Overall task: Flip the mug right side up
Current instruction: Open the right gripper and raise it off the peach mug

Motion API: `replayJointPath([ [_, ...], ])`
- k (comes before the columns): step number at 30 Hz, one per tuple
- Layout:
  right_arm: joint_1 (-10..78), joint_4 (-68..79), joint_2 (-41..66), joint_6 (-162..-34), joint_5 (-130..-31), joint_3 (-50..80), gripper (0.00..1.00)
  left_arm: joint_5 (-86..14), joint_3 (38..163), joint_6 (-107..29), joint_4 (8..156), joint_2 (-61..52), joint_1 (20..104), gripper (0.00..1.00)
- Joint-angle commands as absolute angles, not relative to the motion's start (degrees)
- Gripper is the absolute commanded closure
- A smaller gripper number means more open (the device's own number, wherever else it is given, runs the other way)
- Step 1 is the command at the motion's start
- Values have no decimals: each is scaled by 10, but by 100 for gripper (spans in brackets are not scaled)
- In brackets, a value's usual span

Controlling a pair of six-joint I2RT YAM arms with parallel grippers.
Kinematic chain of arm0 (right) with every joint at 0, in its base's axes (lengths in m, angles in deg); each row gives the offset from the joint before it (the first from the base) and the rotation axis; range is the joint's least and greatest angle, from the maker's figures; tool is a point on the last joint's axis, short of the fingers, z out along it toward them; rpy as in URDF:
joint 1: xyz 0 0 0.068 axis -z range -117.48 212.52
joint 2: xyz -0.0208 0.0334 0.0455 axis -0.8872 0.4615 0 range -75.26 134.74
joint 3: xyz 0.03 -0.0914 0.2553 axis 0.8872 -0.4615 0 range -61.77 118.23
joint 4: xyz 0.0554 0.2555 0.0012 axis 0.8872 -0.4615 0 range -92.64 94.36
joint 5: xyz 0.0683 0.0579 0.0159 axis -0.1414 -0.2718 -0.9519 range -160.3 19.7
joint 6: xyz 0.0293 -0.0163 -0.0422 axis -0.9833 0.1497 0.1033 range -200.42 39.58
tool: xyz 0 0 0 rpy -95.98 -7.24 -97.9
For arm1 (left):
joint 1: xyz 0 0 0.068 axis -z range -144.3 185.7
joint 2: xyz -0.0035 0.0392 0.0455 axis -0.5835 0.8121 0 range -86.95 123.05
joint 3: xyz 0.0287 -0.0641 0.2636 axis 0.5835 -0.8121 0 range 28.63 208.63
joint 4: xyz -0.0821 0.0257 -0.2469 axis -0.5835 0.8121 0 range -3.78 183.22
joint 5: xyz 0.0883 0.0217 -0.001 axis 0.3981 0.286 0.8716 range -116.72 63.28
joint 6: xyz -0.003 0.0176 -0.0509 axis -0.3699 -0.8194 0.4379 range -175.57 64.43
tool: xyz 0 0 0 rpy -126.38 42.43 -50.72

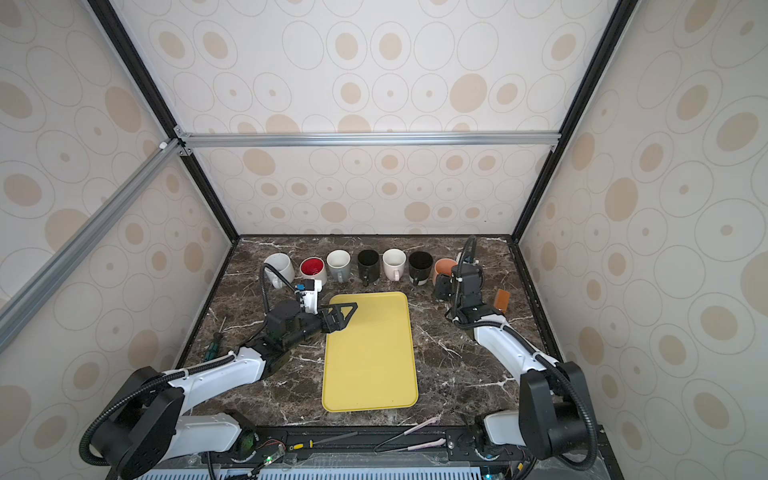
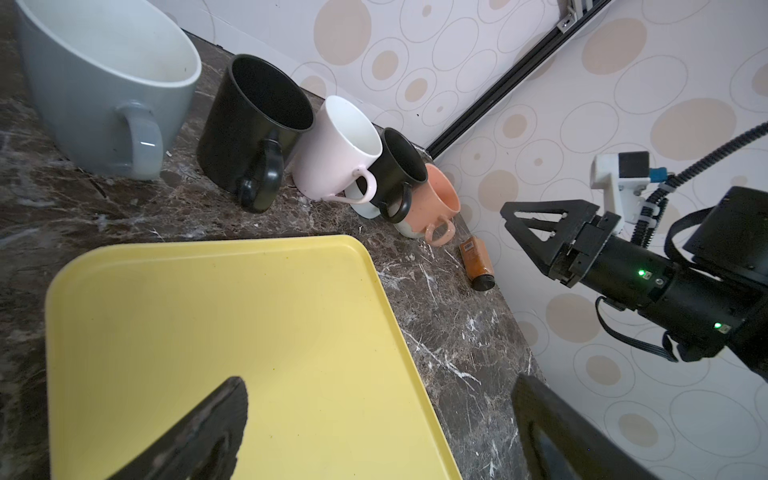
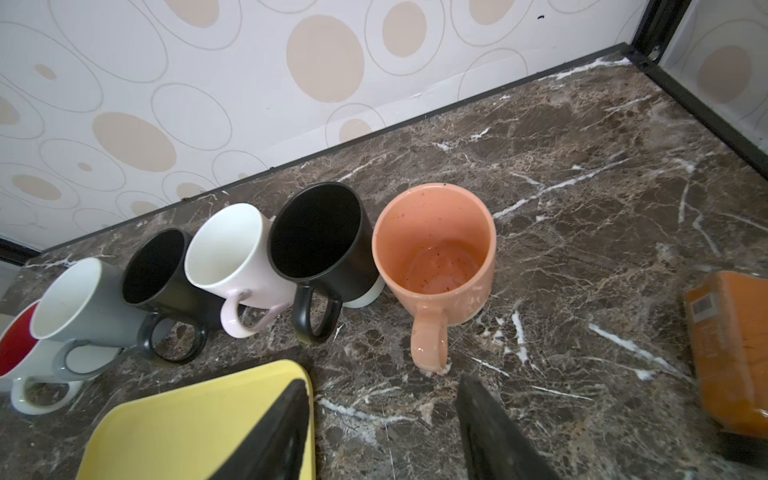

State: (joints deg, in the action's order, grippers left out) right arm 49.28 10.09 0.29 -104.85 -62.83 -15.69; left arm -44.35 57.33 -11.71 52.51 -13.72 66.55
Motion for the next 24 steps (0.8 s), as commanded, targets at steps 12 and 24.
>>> replayJointPath([
  [12, 469, -16, -153, -1021, -634, -175, 39, -311, 608, -215, 620, -230, 662, 0],
  [24, 373, -176, -268, -979, -590, -150, 39, -61, 546, -365, 598, -325, 661, 0],
])
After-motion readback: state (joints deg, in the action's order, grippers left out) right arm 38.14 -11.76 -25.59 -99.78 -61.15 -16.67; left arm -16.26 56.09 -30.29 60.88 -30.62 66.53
